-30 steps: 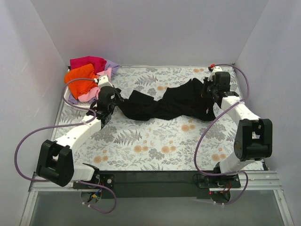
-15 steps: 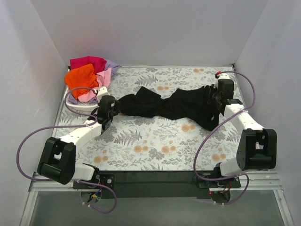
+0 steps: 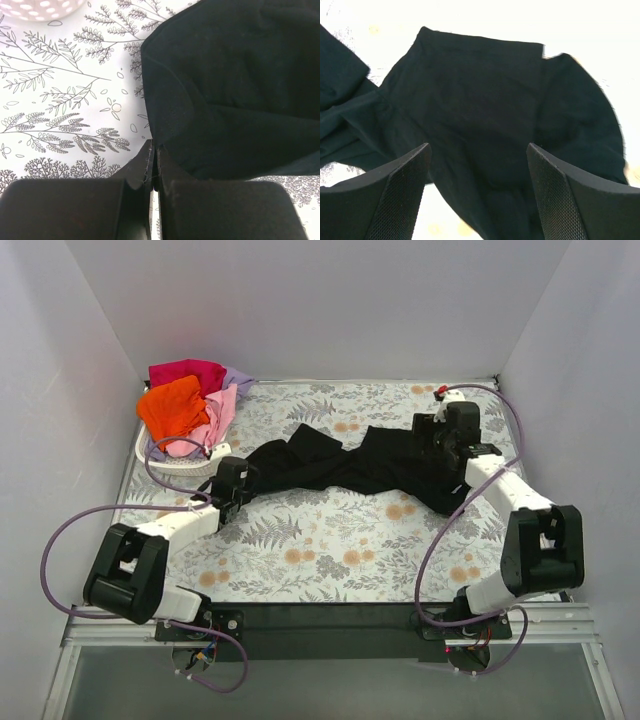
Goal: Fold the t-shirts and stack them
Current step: Flatten the tshirt out
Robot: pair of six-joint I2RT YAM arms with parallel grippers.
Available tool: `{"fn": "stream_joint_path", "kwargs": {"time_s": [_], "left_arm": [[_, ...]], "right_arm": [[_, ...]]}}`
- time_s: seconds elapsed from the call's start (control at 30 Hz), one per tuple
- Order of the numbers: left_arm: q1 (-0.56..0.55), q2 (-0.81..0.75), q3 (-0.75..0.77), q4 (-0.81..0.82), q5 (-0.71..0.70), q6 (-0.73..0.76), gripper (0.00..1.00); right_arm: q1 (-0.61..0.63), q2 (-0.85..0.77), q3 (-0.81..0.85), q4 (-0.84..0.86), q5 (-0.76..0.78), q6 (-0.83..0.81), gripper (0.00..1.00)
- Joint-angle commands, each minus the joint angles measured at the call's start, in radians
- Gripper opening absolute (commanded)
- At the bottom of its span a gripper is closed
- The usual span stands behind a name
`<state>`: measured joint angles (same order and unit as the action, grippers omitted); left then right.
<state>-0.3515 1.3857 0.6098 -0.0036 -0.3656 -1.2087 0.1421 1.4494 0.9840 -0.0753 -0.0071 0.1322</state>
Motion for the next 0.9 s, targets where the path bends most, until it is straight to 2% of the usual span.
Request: {"fn": "stream_joint_path", "kwargs": {"time_s": [0.0, 0.17, 0.87], "left_arm": [[0.003, 0.012, -0.010, -0.030, -0.030, -0.012, 0.00], [0.003, 0.016, -0.013, -0.042, -0.038, -0.012, 0.00], [0.003, -0.008, -0.027, -0.018, 0.025, -0.020, 0.00]], "right_arm": [[0.030, 0.095, 0.082, 0.040, -0.019, 0.006, 0.70], [0.021, 0.250, 0.183, 0.040, 0.002, 0.017, 0.70], [-0.053, 0.612, 0.496, 0.043, -0.027, 0.027, 0.66]]}}
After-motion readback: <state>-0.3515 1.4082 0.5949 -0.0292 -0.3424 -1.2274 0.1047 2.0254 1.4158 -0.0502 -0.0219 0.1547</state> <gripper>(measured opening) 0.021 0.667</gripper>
